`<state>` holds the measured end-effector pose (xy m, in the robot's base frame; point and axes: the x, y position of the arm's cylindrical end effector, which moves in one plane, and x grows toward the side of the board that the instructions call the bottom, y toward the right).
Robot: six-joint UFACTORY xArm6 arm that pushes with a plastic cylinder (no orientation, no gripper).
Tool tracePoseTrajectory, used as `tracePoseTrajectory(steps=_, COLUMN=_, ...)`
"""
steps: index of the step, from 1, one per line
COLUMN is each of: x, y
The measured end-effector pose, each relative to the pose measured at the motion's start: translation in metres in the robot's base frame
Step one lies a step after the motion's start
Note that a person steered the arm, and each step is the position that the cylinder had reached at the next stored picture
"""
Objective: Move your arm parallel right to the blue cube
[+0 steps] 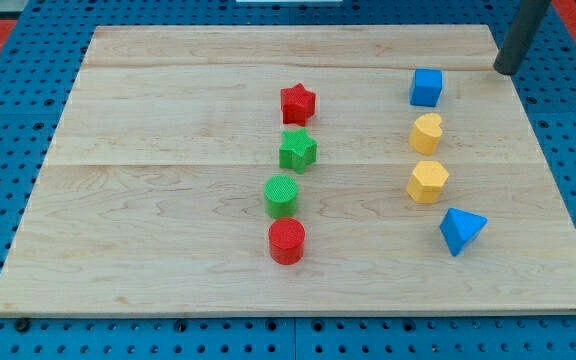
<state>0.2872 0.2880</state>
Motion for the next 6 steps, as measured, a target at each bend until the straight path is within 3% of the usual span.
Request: tracePoseTrajectory(steps=6, x=0.021, y=0.0)
